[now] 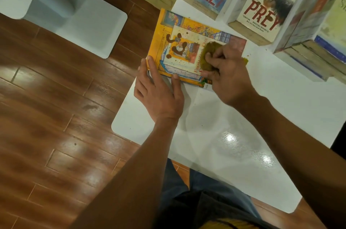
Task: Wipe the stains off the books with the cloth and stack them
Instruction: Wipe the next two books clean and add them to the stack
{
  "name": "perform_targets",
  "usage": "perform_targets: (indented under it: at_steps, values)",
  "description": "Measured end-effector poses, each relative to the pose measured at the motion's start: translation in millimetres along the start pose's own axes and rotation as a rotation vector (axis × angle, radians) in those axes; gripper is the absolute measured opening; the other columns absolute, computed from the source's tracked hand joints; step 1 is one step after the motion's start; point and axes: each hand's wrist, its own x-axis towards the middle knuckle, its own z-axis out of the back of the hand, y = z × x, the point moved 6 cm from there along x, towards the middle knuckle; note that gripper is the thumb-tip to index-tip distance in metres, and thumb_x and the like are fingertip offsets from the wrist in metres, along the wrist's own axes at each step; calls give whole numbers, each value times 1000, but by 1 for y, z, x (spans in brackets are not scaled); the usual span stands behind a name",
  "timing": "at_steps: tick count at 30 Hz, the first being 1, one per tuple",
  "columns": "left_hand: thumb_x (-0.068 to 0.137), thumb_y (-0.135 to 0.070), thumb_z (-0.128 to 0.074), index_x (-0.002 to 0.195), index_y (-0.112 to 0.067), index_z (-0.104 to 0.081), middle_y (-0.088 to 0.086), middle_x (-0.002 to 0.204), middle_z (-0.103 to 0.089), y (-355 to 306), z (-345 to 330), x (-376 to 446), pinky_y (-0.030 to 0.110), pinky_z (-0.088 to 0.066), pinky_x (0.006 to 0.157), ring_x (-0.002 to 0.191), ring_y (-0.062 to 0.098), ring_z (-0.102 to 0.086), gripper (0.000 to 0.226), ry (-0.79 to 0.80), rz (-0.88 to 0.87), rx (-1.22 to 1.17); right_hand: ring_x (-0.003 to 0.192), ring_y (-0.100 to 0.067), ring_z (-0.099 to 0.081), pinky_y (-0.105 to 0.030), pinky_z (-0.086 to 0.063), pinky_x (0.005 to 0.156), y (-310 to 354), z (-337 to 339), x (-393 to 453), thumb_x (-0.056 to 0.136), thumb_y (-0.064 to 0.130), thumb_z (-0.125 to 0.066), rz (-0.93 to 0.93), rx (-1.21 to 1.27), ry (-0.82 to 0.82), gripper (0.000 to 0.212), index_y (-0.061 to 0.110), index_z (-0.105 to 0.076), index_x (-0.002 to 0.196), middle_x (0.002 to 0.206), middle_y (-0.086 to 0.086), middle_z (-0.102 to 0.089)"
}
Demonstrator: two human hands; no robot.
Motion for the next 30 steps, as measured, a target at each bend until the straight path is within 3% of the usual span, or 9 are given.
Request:
perform_targets:
  at_steps: [5,9,12,14,16,21,23,26,30]
  values:
    - [101,-50,-49,156,-13,-31,9,159,-33,-1,1,-1,44,-21,116,145,27,-31,69,-16,-14,6,86,1,-41,-1,-30,80,16,-14,-25,89,2,-65,27,112,94,21,-4,-69,109,106,-20,-53]
    - [100,-54,-48,157,-14,-29,7,160,-32,-2,1,-1,45,-21,118,145,26,-29,72,8,-3,2,100,-29,-52,-31,-44,86,2,3,-3,86,2,-69,41,38,14,22,-1,-71,108,107,-24,-56]
    - [100,-54,-48,157,-14,-29,8,160,-32,-4,3,-1,45,-21,118,145,27,-29,72,10,-11,3,93,-7,-48,-18,-49,81,-6,13,13,90,1,-67,-28,81,-42,19,-10,-65,106,107,-17,-48]
    - [100,-53,-48,157,-13,-29,8,160,-32,-3,2,-1,44,-21,117,145,27,-30,73,6,-16,9,96,-21,-50,-33,-48,82,3,5,2,87,2,-69,59,-14,17,22,-4,-68,108,106,-21,-53]
    - [100,-53,-49,157,-13,-29,9,159,-32,0,2,-1,43,-21,117,145,27,-30,73,0,-11,20,98,-32,-51,-36,-43,80,7,-2,-13,86,4,-68,119,-63,140,27,3,-71,112,109,-22,-56]
    - [100,-54,-48,157,-13,-29,8,159,-32,-2,3,-2,44,-22,117,145,26,-29,73,10,-8,14,97,-9,-45,-14,-44,78,-14,11,26,92,11,-68,3,37,-1,16,-1,-63,100,106,-7,-47]
    - [99,-55,-47,157,-13,-29,7,159,-32,-3,3,-2,43,-22,117,145,26,-29,74,13,-5,14,95,-5,-50,-23,-49,78,-4,8,23,91,7,-68,44,9,2,16,-3,-64,102,105,-12,-50]
    - [99,-55,-47,157,-13,-30,7,159,-33,-3,3,-1,41,-21,116,145,25,-30,73,6,-11,22,98,-32,-52,-42,-47,82,12,-6,1,84,-3,-66,229,-75,152,25,0,-71,109,106,-21,-57]
    - [99,-57,-44,158,-15,-29,4,160,-31,-3,4,1,41,-22,116,145,24,-29,73,11,-12,17,96,-11,-42,-8,-44,78,-5,3,29,91,7,-69,40,114,31,18,-5,-68,104,105,-7,-49]
